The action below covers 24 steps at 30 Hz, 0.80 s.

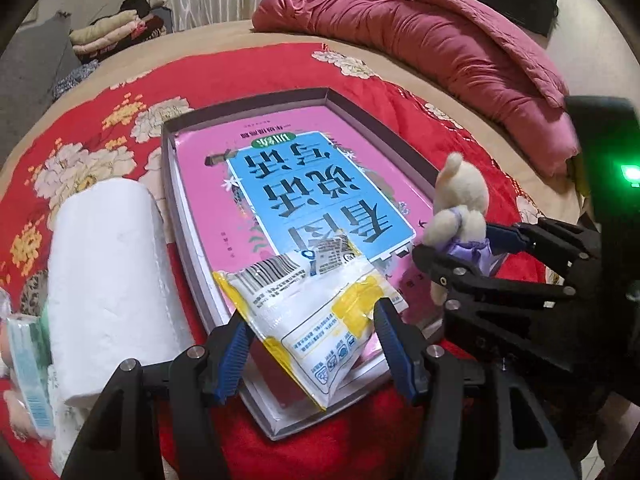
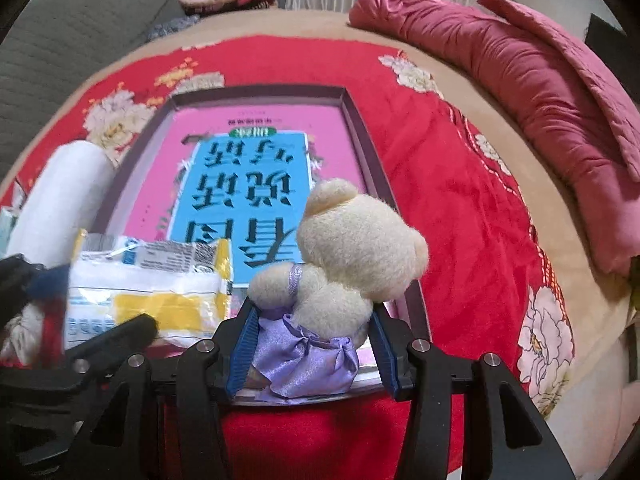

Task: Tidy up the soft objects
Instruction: 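Lower the packet into the pink tray and open left tool while right tool releases the bear there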

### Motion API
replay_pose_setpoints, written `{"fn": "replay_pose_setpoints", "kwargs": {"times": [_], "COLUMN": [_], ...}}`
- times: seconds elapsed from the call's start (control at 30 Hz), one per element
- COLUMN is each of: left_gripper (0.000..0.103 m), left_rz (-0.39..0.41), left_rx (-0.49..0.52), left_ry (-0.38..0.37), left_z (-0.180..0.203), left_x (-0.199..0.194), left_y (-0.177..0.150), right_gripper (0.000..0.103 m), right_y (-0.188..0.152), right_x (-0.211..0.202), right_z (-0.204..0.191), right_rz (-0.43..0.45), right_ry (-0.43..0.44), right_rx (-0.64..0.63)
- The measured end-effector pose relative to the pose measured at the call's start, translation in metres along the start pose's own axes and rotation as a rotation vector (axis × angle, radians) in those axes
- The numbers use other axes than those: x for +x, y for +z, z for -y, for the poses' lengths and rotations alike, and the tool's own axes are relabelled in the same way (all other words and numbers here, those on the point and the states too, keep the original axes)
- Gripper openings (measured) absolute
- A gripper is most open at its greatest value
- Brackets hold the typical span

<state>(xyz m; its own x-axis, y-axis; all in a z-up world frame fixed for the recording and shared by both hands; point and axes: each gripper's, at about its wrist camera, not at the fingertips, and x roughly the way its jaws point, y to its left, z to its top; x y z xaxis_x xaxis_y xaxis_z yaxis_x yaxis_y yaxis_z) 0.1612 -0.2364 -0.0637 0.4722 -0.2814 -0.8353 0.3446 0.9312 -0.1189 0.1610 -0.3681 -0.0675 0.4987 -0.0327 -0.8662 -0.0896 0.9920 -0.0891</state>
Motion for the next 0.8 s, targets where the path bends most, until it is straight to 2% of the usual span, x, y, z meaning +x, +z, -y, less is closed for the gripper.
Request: {"fn": "replay_pose_setpoints", "kwargs": {"times": [0.17,0.27,0.37,0.47,0.6,0.8], "left_gripper": [0.06,0.06,0.06,0.06,0.06,0.06], "left_rz": [0.009,0.012,0.037,0.07,0.089,0.091], "left_rx": [-0.003,-0.036,-0.038,-0.028,-0.047,-0.057], "left_ry": [0.015,-0.005,0.006,0.019,0.0,-0.013], "left_z": [-0.003,-0.008,-0.009,-0.009,-0.012,-0.014], "left_x": [-0.004,-0.008,-0.015,-0.023,-0.033,-0.041], "left_y": [0.002,0.001,0.001,0.003,0.003,-0.001], "right_gripper": [0.056,0.066,0.074,0.074,0.074,0.075], "right_y": [-0.001,-0.002,-0.003,-0.004,-0.005,-0.007], "right_x": [0.008,0.01,0.008,0.001,-0.012,-0.015], "right_z": [0.007,0.014,0.02,0.026,0.031,0.036], "right_rz": [-0.032,-0.038,-0.031,-0.004,0.051,0.053], "right_ry": [0.009,0.019,0.032,0.036,0.046,0.01], "right_rx": [0.032,0.068,0.102,0.131,0.153,0.184]}}
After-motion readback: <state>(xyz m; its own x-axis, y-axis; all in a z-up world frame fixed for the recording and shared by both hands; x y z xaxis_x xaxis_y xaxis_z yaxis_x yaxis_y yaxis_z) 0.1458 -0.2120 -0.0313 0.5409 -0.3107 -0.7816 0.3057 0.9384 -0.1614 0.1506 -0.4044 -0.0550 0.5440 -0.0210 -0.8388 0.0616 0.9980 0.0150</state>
